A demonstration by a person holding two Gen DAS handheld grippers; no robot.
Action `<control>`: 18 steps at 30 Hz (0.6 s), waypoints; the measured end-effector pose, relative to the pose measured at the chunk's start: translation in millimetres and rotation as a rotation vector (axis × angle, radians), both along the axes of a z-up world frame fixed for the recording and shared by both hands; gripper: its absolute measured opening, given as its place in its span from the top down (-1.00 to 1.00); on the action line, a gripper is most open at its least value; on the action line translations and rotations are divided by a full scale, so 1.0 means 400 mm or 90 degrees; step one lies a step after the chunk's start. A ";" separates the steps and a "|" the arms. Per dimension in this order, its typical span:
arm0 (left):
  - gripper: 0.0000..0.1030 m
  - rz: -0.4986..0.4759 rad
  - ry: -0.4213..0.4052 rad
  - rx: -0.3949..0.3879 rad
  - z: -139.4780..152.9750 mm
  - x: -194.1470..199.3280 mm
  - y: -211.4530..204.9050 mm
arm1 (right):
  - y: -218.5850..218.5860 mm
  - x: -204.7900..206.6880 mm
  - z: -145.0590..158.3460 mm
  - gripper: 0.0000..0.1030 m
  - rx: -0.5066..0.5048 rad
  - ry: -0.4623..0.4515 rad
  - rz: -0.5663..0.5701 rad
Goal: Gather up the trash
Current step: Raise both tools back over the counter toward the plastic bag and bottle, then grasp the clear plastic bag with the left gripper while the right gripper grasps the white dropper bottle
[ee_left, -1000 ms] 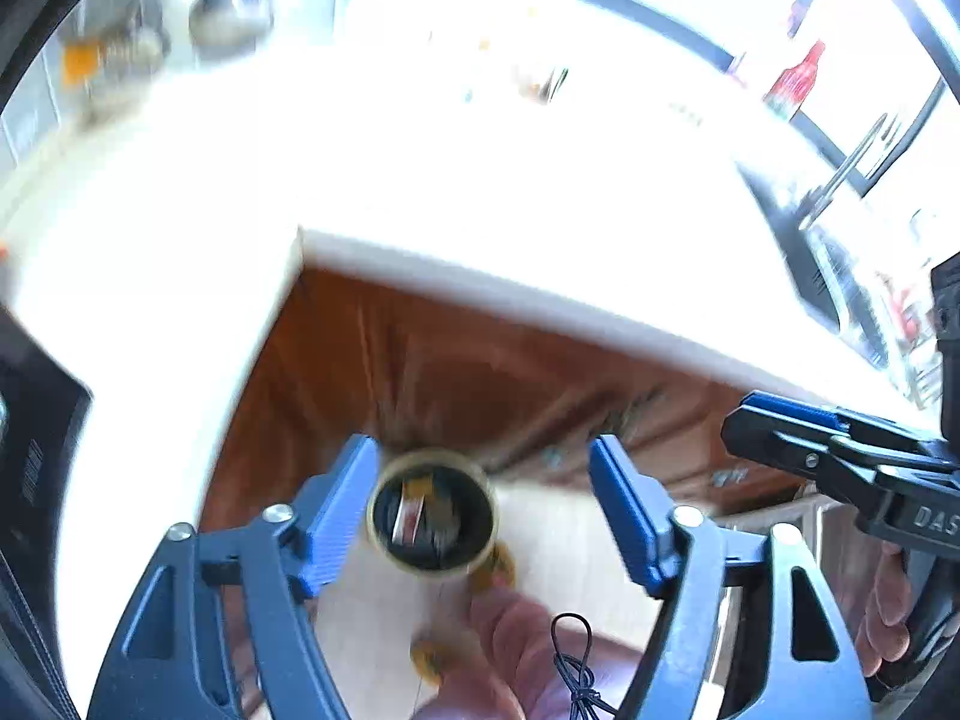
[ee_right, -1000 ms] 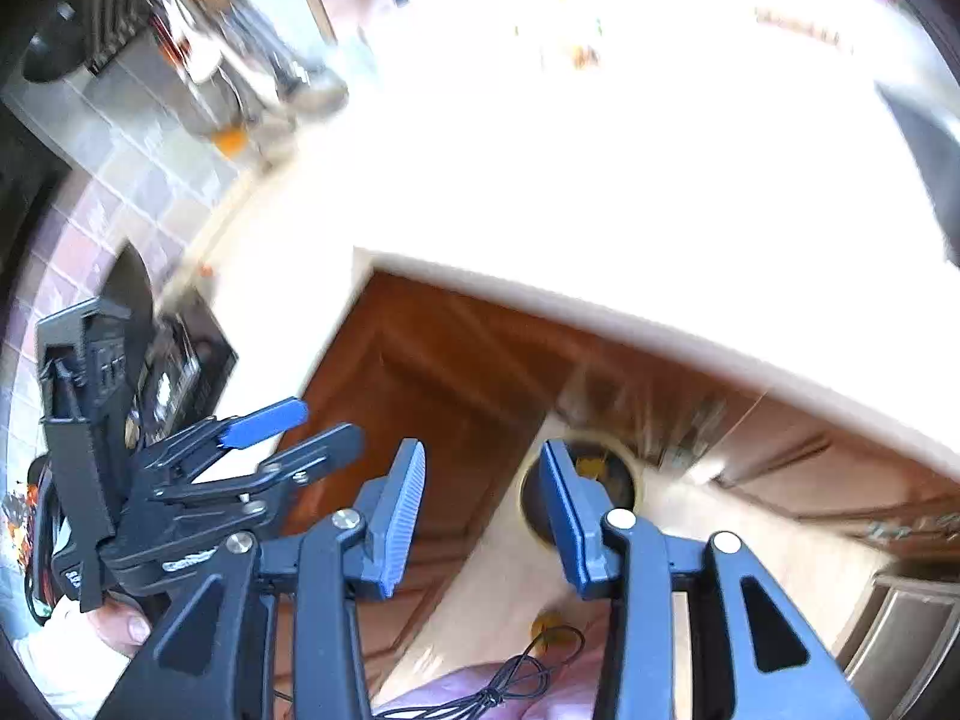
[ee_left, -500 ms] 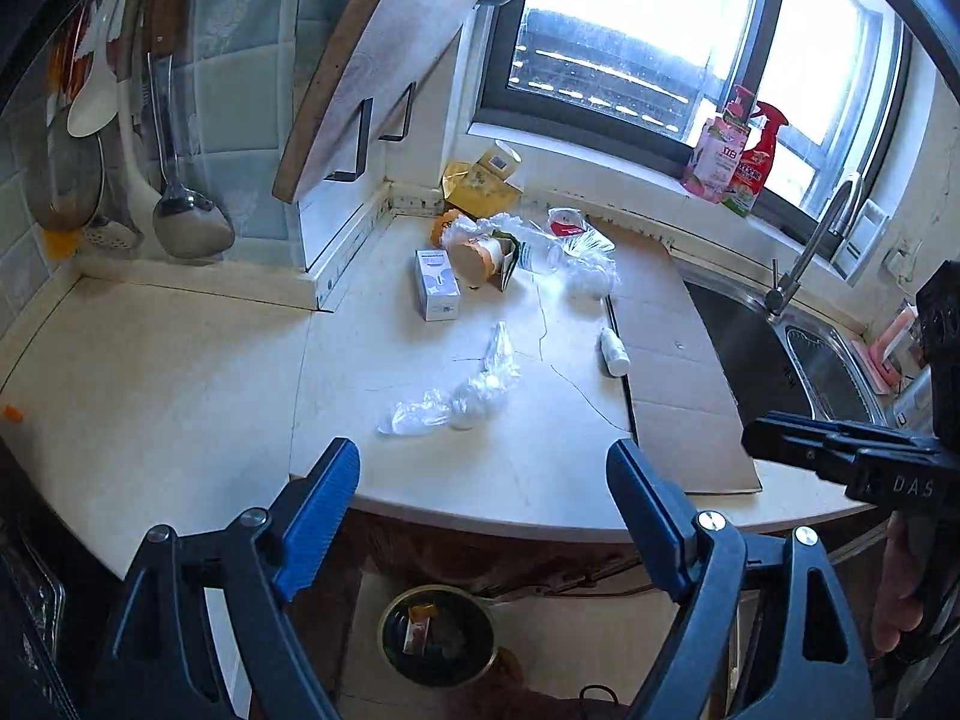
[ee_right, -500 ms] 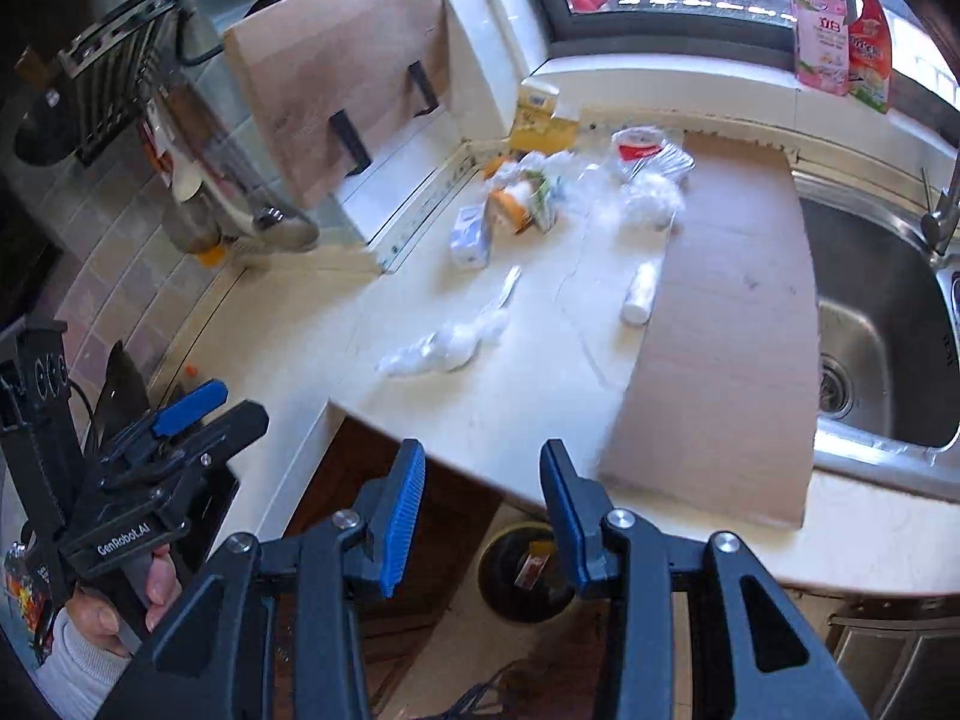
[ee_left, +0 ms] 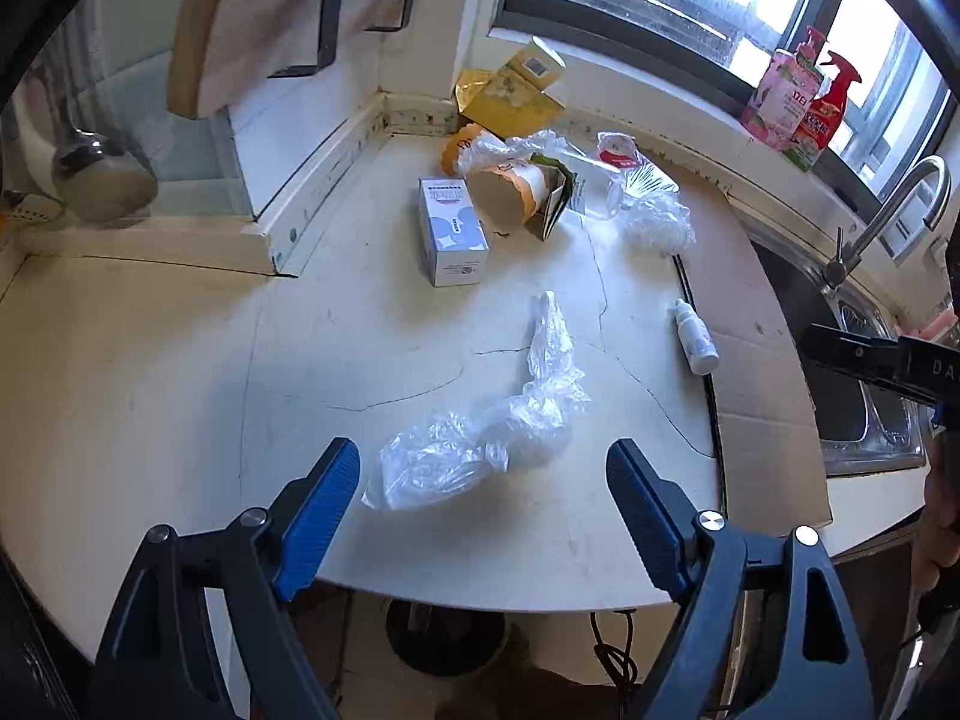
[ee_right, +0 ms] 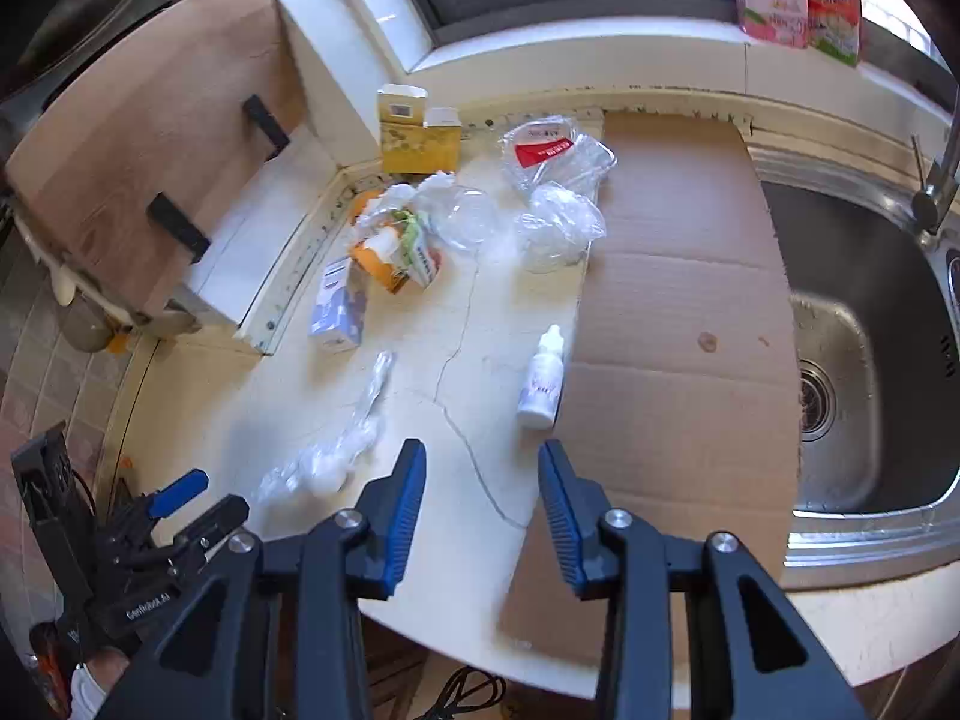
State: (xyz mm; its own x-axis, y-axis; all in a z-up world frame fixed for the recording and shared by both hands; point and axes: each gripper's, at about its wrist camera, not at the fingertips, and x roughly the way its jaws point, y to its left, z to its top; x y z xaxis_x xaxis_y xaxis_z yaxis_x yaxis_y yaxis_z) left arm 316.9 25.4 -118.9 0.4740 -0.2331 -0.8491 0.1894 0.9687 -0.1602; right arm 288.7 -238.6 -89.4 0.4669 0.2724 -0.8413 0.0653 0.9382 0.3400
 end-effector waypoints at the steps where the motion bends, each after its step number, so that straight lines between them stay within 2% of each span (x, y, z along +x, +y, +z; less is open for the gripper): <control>1: -0.61 -0.004 0.003 0.005 -0.009 0.013 -0.006 | -0.005 0.016 -0.011 0.35 0.005 0.006 -0.002; 7: -0.61 -0.037 0.028 0.019 -0.045 0.067 -0.044 | -0.024 0.099 -0.079 0.49 0.024 0.048 -0.010; 12: -0.61 -0.050 0.048 0.036 -0.082 0.094 -0.078 | -0.027 0.143 -0.128 0.51 0.015 0.075 -0.010; 18: -0.61 -0.041 0.067 0.034 -0.121 0.116 -0.088 | -0.021 0.178 -0.169 0.51 -0.005 0.098 0.000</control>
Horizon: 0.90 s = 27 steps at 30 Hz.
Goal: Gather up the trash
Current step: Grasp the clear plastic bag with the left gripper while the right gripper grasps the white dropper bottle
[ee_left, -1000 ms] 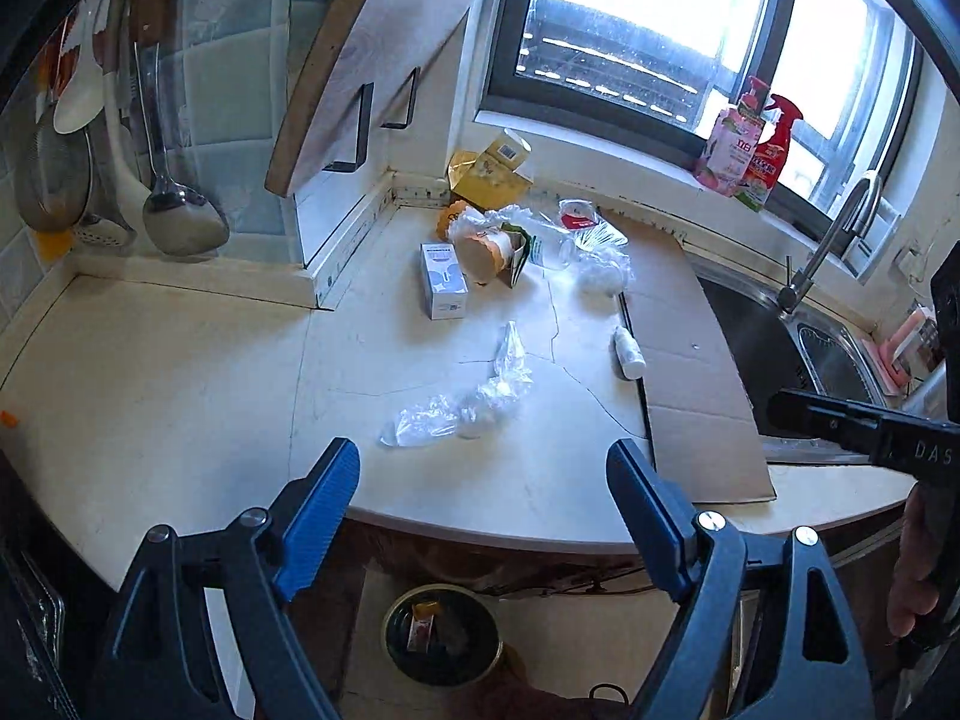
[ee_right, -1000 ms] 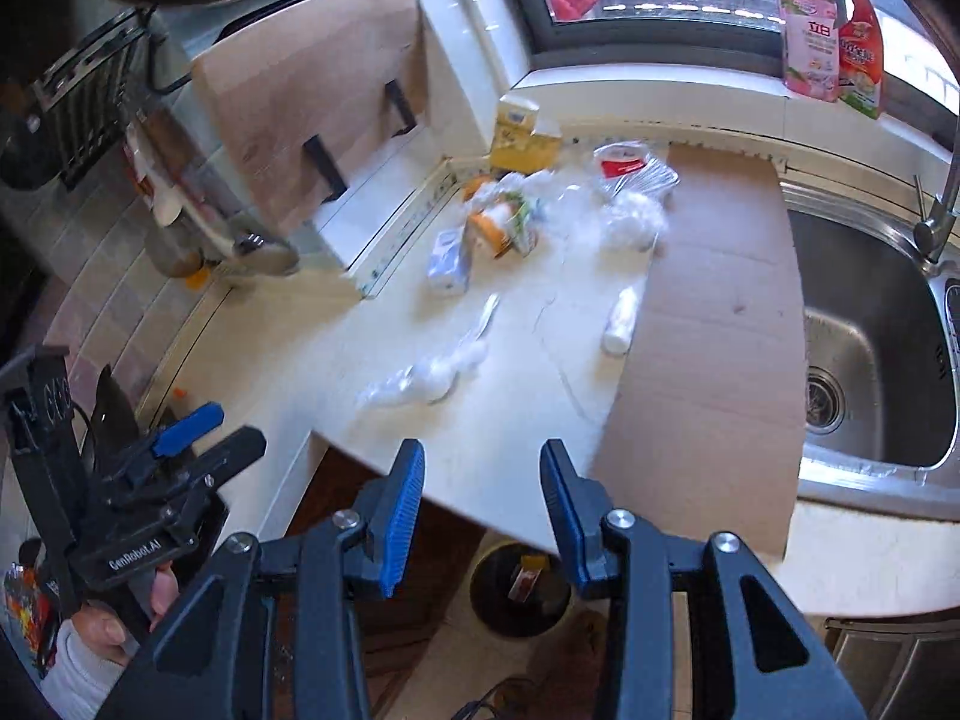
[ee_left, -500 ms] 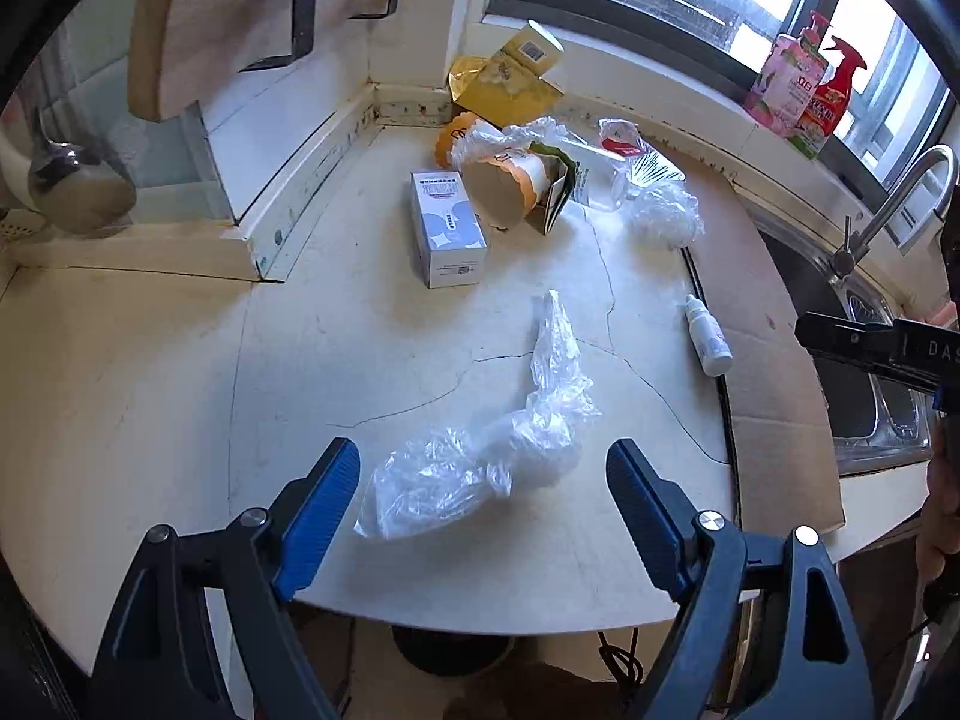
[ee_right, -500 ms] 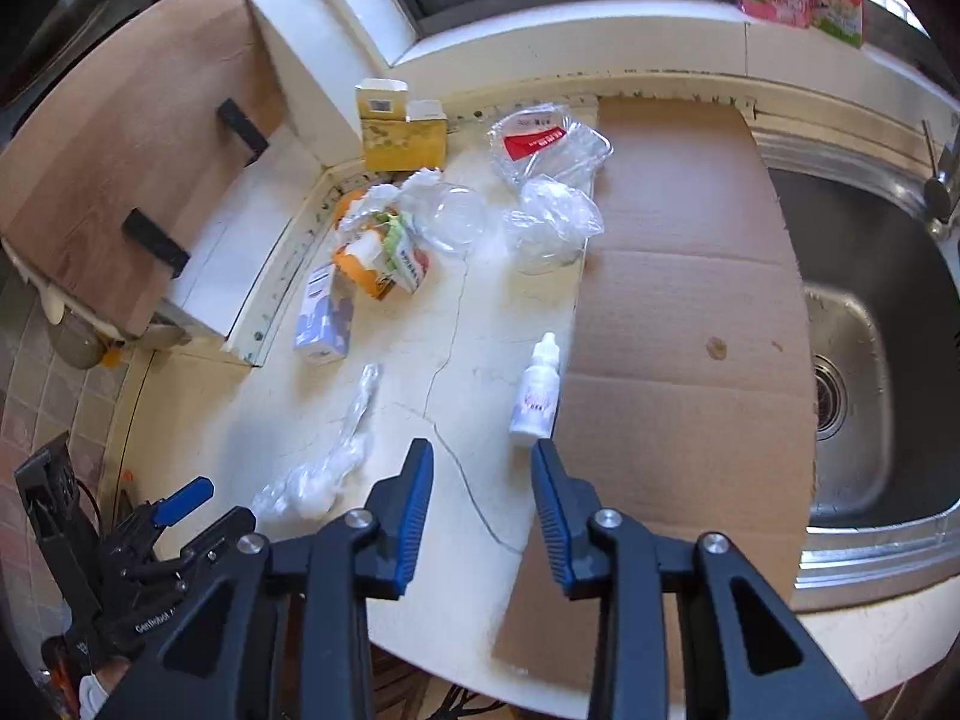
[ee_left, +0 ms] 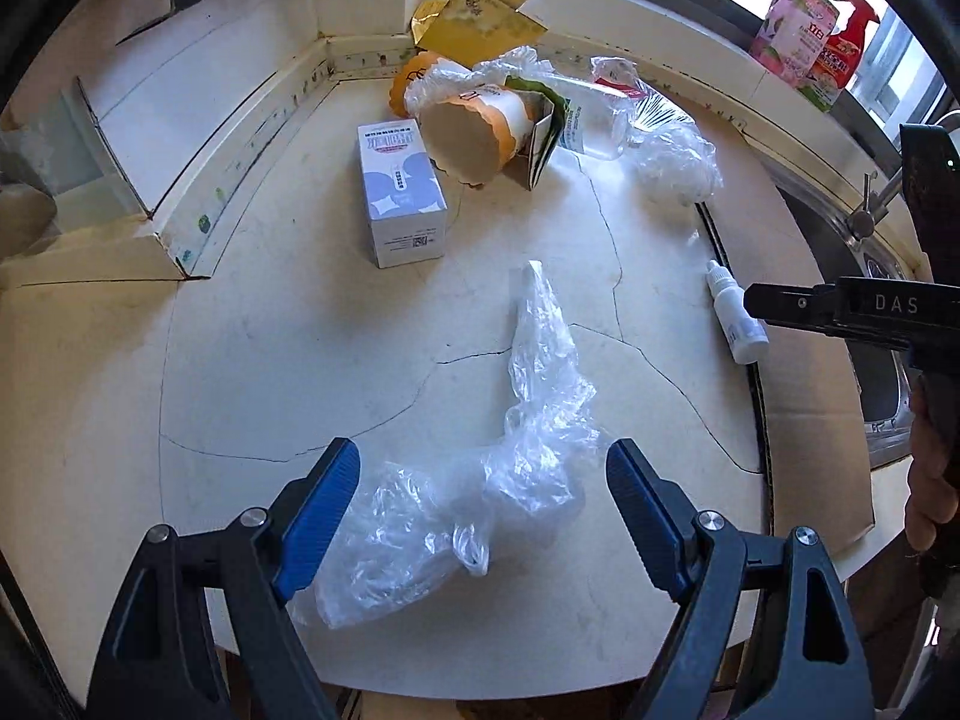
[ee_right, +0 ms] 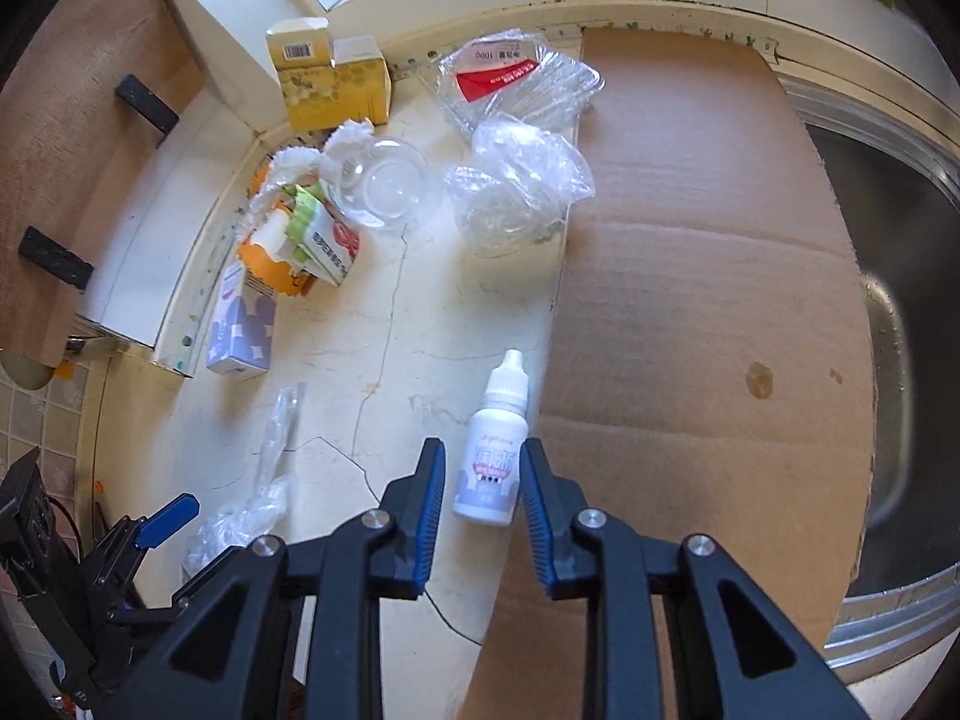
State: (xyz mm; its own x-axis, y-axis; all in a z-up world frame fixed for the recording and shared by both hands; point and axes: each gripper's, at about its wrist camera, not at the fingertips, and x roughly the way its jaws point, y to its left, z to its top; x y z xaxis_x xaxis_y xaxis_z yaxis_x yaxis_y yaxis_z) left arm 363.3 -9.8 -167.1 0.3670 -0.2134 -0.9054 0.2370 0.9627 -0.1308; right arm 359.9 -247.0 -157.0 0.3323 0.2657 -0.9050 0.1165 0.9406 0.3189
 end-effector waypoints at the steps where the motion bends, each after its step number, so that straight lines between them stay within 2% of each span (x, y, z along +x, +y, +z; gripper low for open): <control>1: -0.61 0.001 0.003 -0.002 -0.003 0.001 0.000 | 0.002 0.003 -0.005 0.51 -0.003 0.004 0.003; 5: -0.55 0.005 0.014 -0.004 -0.020 0.006 -0.006 | 0.011 0.012 -0.017 0.50 0.000 0.009 0.018; 10: -0.26 0.012 0.030 -0.015 -0.036 0.009 -0.010 | 0.031 0.016 -0.017 0.51 -0.008 0.000 0.037; 21: -0.12 0.030 0.036 -0.035 -0.042 0.011 -0.008 | 0.040 0.036 -0.021 0.50 0.007 0.012 0.038; 25: 0.17 0.037 0.040 -0.048 -0.039 0.013 0.004 | 0.044 0.038 -0.018 0.50 -0.004 0.006 0.041; 27: 0.21 0.043 0.043 -0.056 -0.041 0.014 0.010 | 0.050 0.038 -0.019 0.50 -0.006 0.005 0.045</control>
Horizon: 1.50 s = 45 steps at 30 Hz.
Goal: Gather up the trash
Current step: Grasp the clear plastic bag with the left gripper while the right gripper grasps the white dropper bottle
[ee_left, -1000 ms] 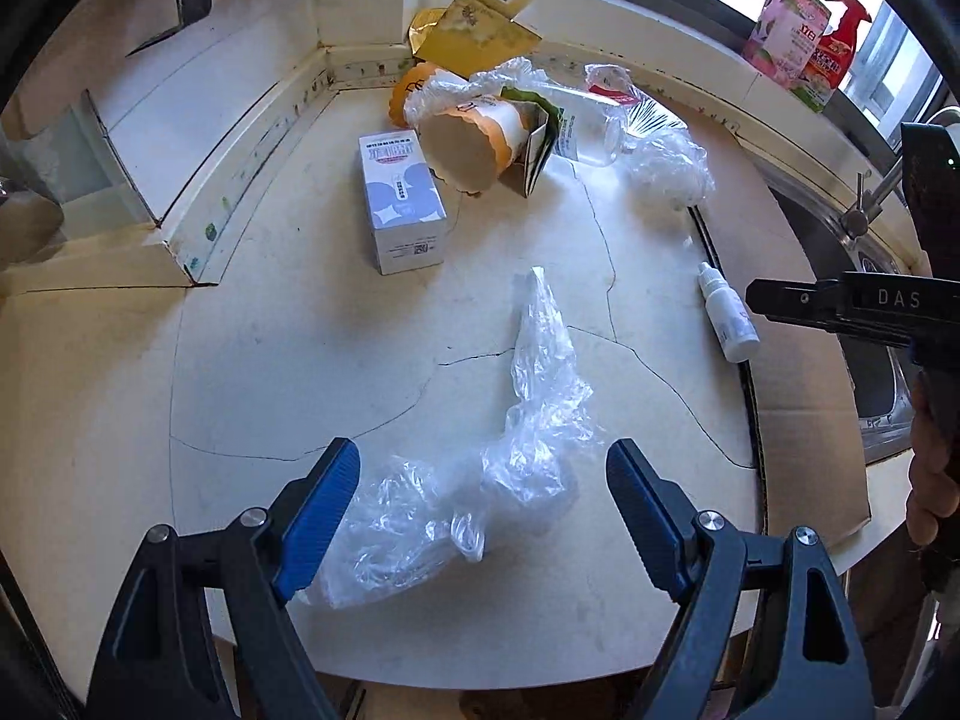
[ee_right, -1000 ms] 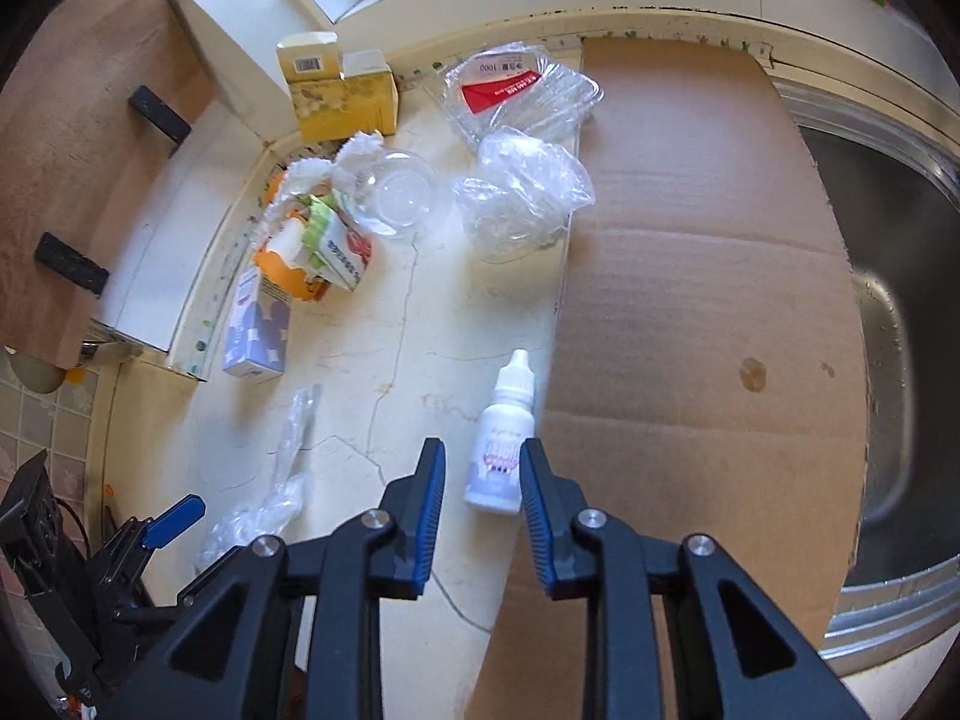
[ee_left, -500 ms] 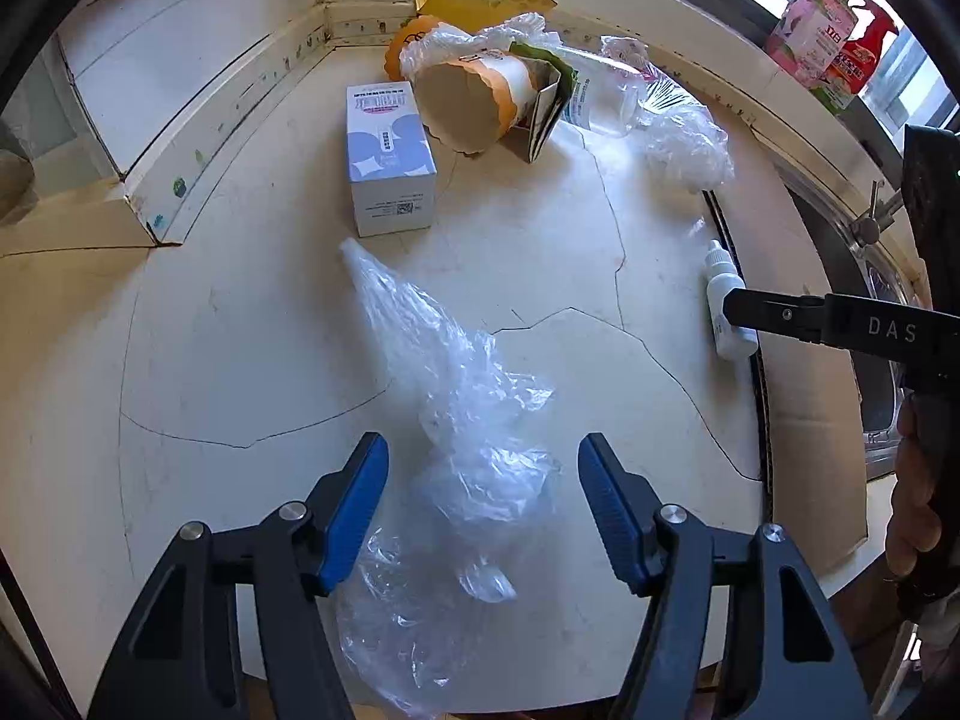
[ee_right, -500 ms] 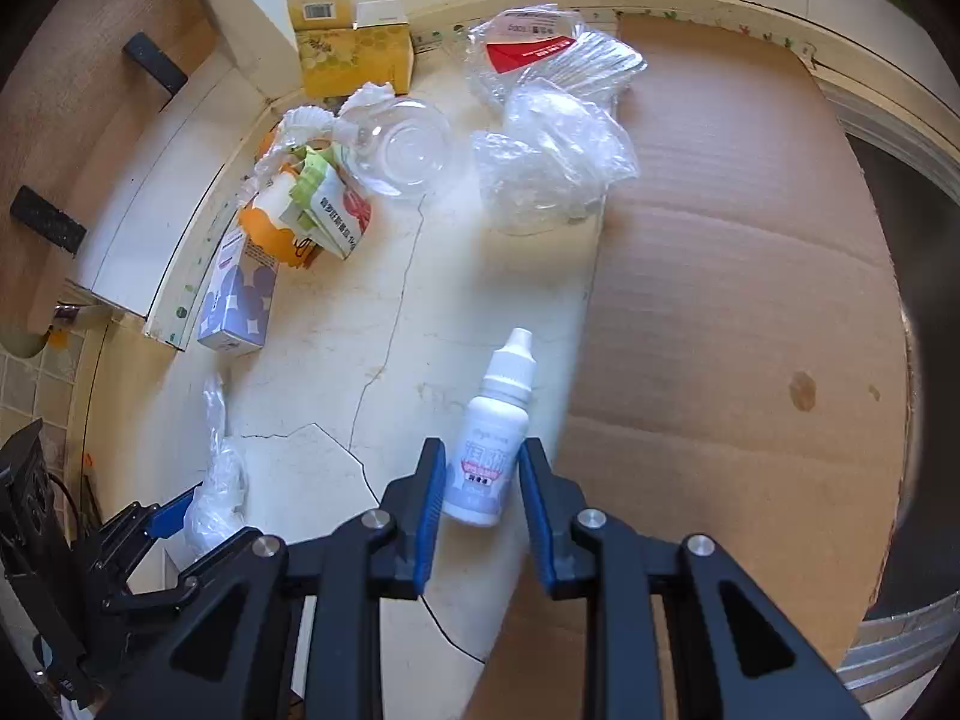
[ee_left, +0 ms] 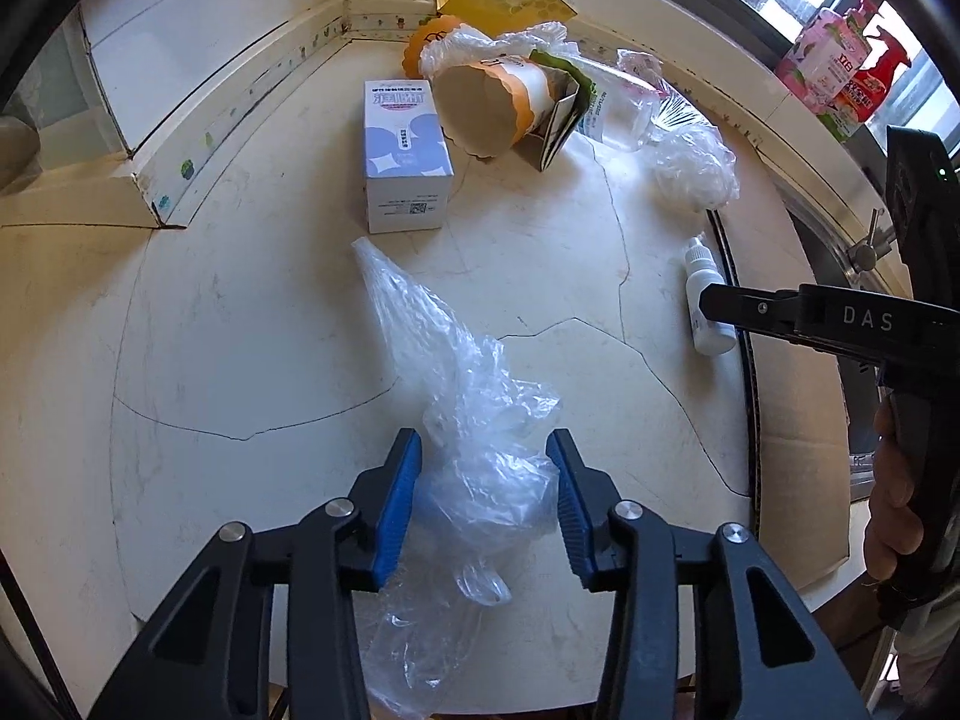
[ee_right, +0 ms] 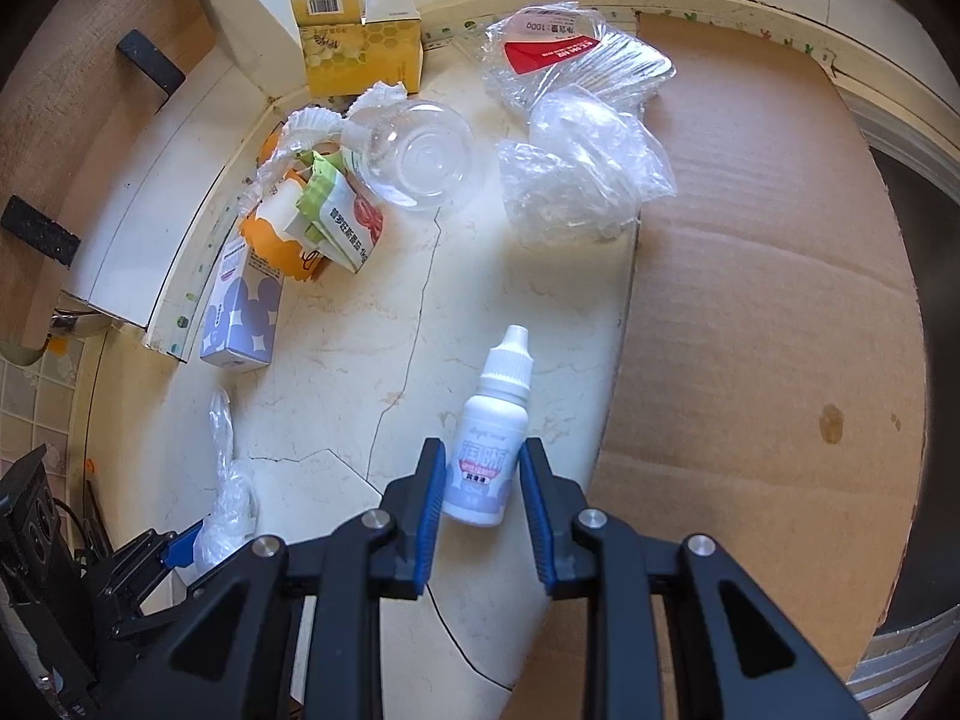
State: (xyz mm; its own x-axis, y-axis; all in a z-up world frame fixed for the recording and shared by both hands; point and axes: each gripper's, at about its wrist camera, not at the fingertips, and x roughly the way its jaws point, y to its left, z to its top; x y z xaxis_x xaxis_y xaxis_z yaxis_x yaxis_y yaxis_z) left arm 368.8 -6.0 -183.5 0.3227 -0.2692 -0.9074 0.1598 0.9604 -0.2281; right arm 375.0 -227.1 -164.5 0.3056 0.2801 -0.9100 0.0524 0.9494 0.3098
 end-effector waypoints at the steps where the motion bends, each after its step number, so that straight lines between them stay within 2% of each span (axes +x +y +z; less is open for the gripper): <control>1: 0.26 0.003 -0.001 -0.002 0.000 -0.001 0.002 | 0.003 0.003 -0.001 0.49 0.001 0.001 0.001; 8: 0.36 0.013 -0.017 -0.008 0.012 -0.019 0.006 | 0.004 0.004 -0.005 0.52 0.014 -0.005 0.003; 15: 0.42 -0.001 -0.046 -0.008 0.052 -0.055 -0.001 | 0.013 -0.037 0.019 0.55 0.043 -0.018 0.008; 19: 0.44 -0.016 -0.066 -0.008 0.080 -0.086 -0.010 | 0.016 -0.079 0.045 0.70 0.066 -0.028 0.009; 20: 0.44 -0.021 -0.073 -0.006 0.087 -0.097 -0.014 | 0.019 -0.090 0.050 1.00 0.068 -0.028 0.013; 26: 0.44 -0.043 -0.080 -0.005 0.103 -0.147 -0.032 | 0.037 -0.149 0.063 1.00 0.050 -0.031 0.022; 30: 0.44 -0.045 -0.071 -0.005 0.089 -0.170 -0.035 | 0.036 -0.177 0.069 0.99 0.074 -0.037 0.023; 33: 0.44 -0.046 -0.066 0.013 0.061 -0.175 -0.040 | 0.054 -0.195 0.072 0.93 0.099 -0.031 0.039; 35: 0.44 -0.040 -0.055 0.022 0.039 -0.175 -0.042 | 0.075 -0.206 0.072 0.74 0.095 -0.030 0.054; 37: 0.44 -0.031 -0.047 0.014 0.023 -0.175 -0.041 | 0.098 -0.214 0.074 0.45 0.086 -0.039 0.071; 39: 0.44 -0.026 -0.044 0.006 0.019 -0.177 -0.040 | 0.122 -0.215 0.074 0.37 0.074 -0.048 0.091; 45: 0.44 -0.025 -0.045 0.004 0.012 -0.176 -0.045 | 0.166 -0.199 0.044 0.36 0.038 -0.043 0.165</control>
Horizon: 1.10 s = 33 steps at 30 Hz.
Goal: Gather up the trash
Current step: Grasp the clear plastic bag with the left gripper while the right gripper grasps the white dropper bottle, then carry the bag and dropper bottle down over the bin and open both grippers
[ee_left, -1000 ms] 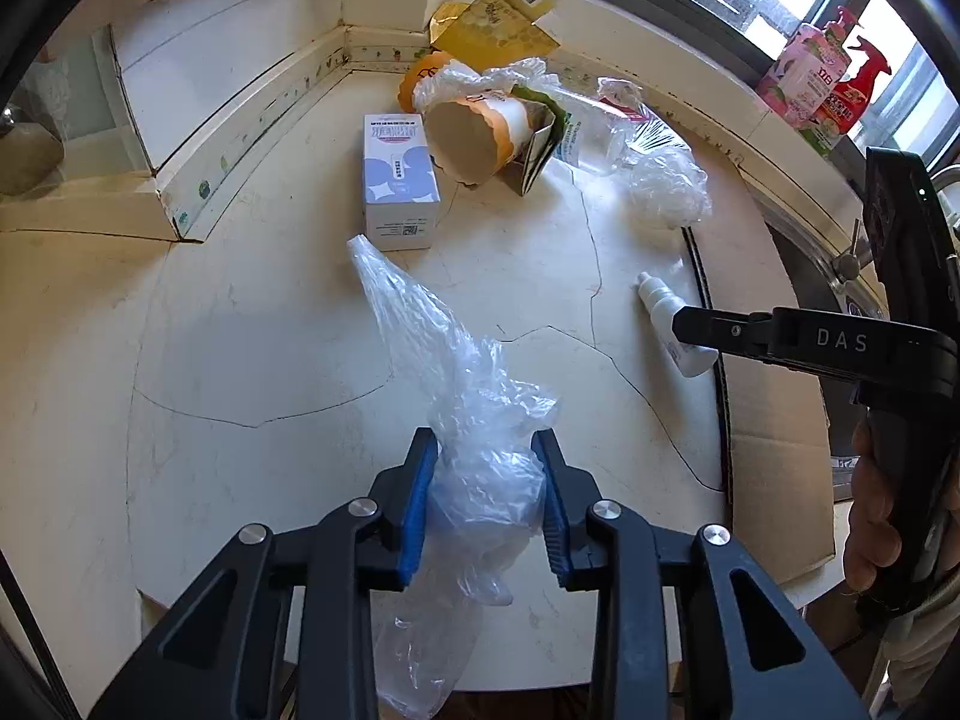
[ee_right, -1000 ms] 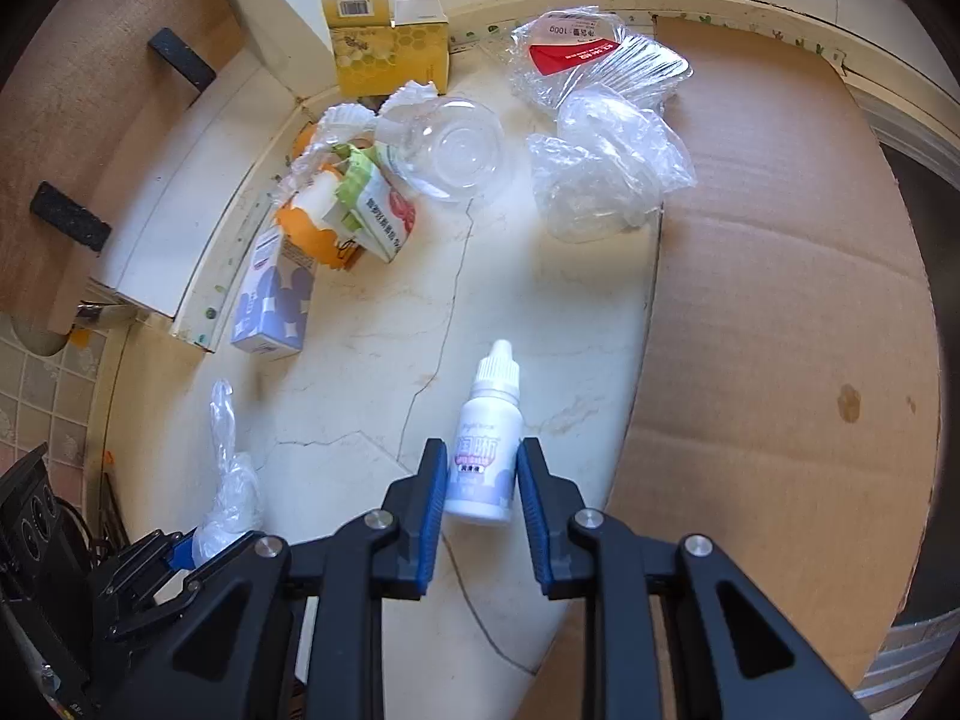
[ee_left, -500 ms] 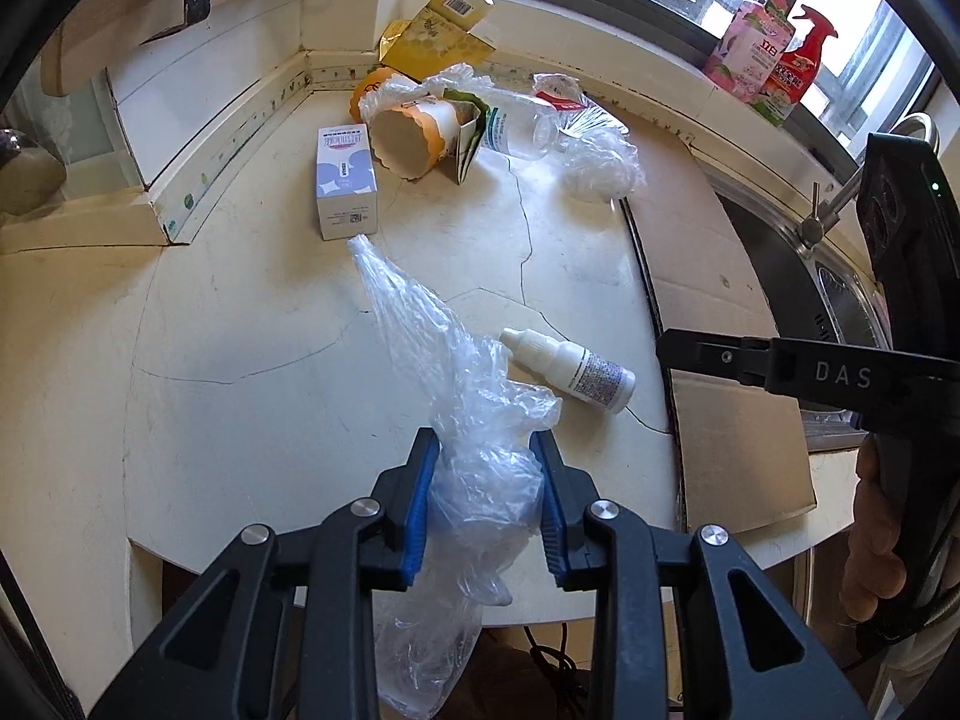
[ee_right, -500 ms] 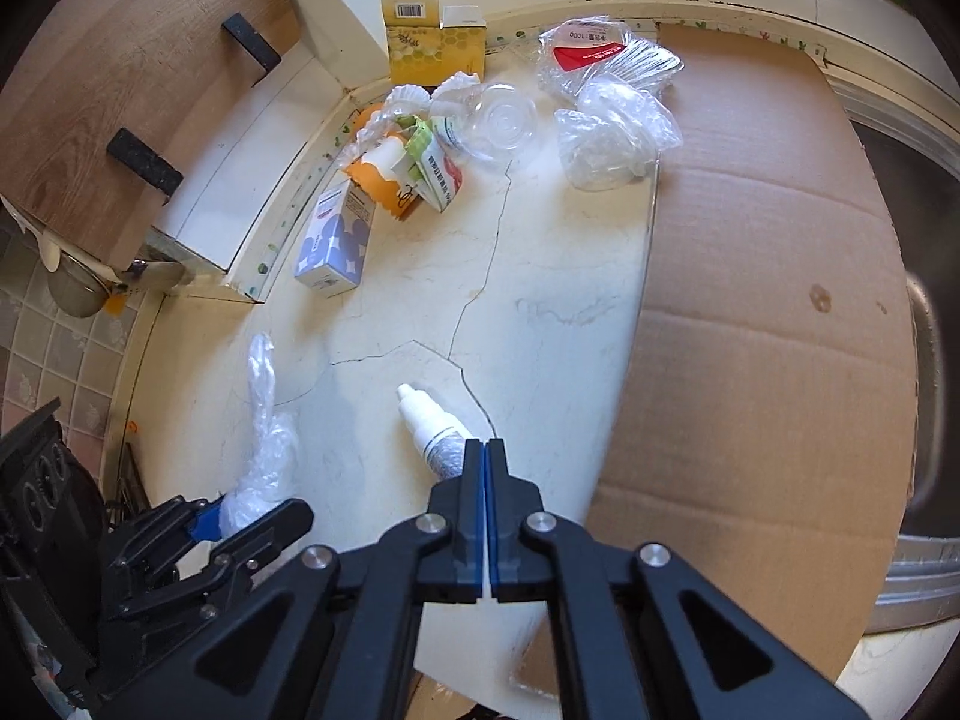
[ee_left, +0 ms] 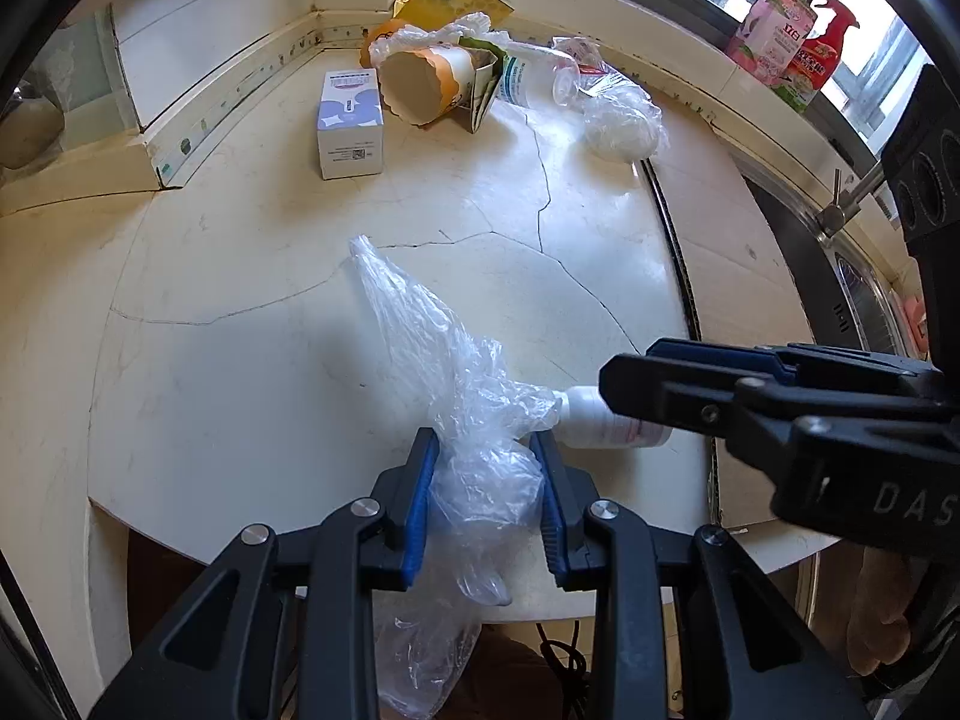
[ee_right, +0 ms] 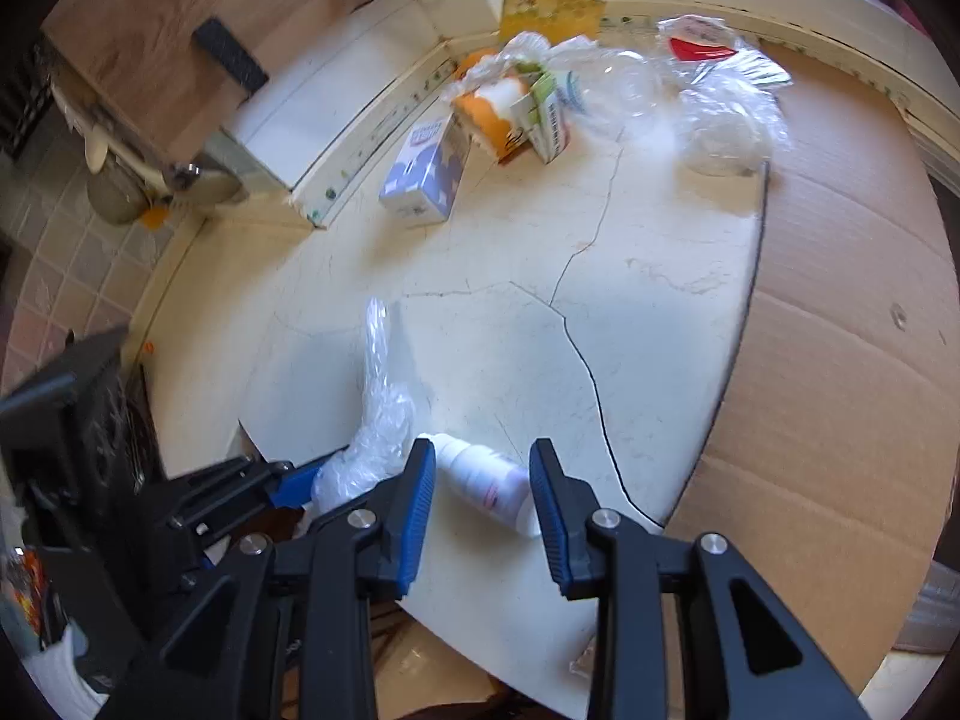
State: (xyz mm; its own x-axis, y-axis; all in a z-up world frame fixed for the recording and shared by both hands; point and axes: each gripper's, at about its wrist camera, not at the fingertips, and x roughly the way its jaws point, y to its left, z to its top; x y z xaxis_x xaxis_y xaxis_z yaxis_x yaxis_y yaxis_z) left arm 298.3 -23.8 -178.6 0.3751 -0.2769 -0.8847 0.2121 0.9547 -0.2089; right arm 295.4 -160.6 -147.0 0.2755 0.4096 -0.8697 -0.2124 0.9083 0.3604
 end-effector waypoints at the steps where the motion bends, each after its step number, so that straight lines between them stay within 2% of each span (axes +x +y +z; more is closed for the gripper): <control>1: 0.44 0.002 0.000 0.001 -0.002 0.001 0.000 | 0.004 0.000 -0.007 0.36 -0.003 0.006 0.011; 10: 0.43 -0.010 -0.025 0.031 -0.012 -0.011 -0.013 | -0.002 -0.018 -0.032 0.36 -0.004 0.007 0.055; 16: 0.43 0.003 -0.019 0.016 -0.007 -0.013 0.015 | 0.015 -0.023 -0.038 0.37 -0.053 -0.006 0.081; 18: 0.43 0.002 -0.015 0.014 -0.007 -0.019 0.027 | 0.031 -0.029 -0.042 0.47 -0.074 -0.010 0.093; 22: 0.44 0.010 -0.016 0.007 0.004 -0.038 0.053 | 0.059 -0.043 -0.036 0.52 -0.107 -0.037 0.093; 33: 0.44 0.002 -0.053 -0.020 0.099 -0.186 0.125 | 0.092 -0.148 0.075 0.53 -0.021 -0.068 0.070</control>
State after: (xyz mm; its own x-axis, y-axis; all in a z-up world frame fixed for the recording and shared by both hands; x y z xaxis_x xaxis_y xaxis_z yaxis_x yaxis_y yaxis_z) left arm 223.8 26.2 -138.9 0.4477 -0.3035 -0.8411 0.2272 0.9484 -0.2213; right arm 236.3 -123.8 -116.9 0.3227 0.4147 -0.8508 -0.3470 0.8881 0.3013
